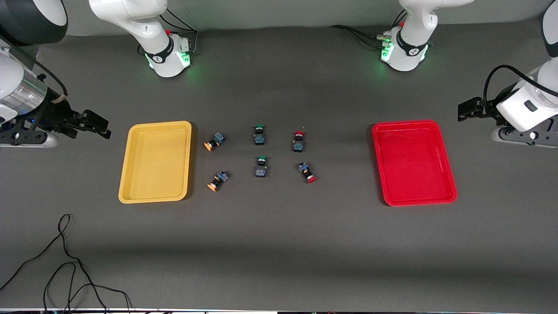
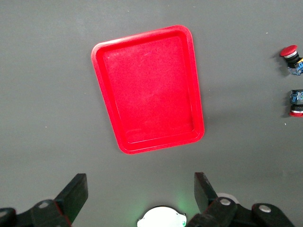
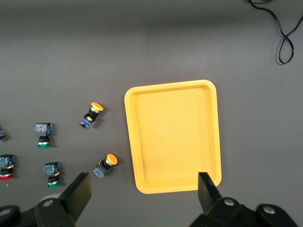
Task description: Place red and yellow buttons in trays
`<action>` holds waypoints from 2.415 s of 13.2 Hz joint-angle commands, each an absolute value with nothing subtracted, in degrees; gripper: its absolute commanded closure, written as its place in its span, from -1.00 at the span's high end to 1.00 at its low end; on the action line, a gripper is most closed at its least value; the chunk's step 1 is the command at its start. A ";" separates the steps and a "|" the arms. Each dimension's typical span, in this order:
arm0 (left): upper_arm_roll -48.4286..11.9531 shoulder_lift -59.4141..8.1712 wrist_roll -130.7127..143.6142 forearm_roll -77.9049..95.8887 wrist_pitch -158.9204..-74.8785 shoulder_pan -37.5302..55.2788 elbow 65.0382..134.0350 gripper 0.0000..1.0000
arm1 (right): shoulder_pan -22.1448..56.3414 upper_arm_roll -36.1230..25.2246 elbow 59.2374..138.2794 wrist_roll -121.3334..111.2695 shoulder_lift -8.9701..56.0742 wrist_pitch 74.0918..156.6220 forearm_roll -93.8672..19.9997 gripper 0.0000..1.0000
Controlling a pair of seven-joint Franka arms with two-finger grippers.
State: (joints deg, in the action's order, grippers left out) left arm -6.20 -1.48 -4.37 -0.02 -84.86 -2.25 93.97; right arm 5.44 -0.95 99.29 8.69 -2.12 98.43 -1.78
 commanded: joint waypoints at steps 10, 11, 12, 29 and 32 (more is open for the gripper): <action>-4.48 -1.58 4.90 0.09 -85.08 4.91 93.95 1.00 | 6.33 2.81 102.30 11.07 6.49 106.17 -1.23 1.00; -5.18 -1.58 8.05 0.17 -85.95 6.84 94.74 1.00 | 6.59 3.16 102.30 13.16 7.63 106.69 -1.23 1.00; -5.36 -1.50 10.87 0.18 -86.83 8.77 95.70 1.00 | 7.11 4.12 102.30 17.01 8.95 107.40 -1.32 1.00; -5.27 -15.62 46.58 3.43 -120.73 43.85 106.86 1.00 | 14.32 15.29 133.49 67.40 17.75 140.86 -1.58 1.00; -5.27 -21.25 46.50 2.72 -129.08 43.95 110.29 1.00 | 14.94 15.29 135.26 68.20 18.72 143.26 -1.23 1.00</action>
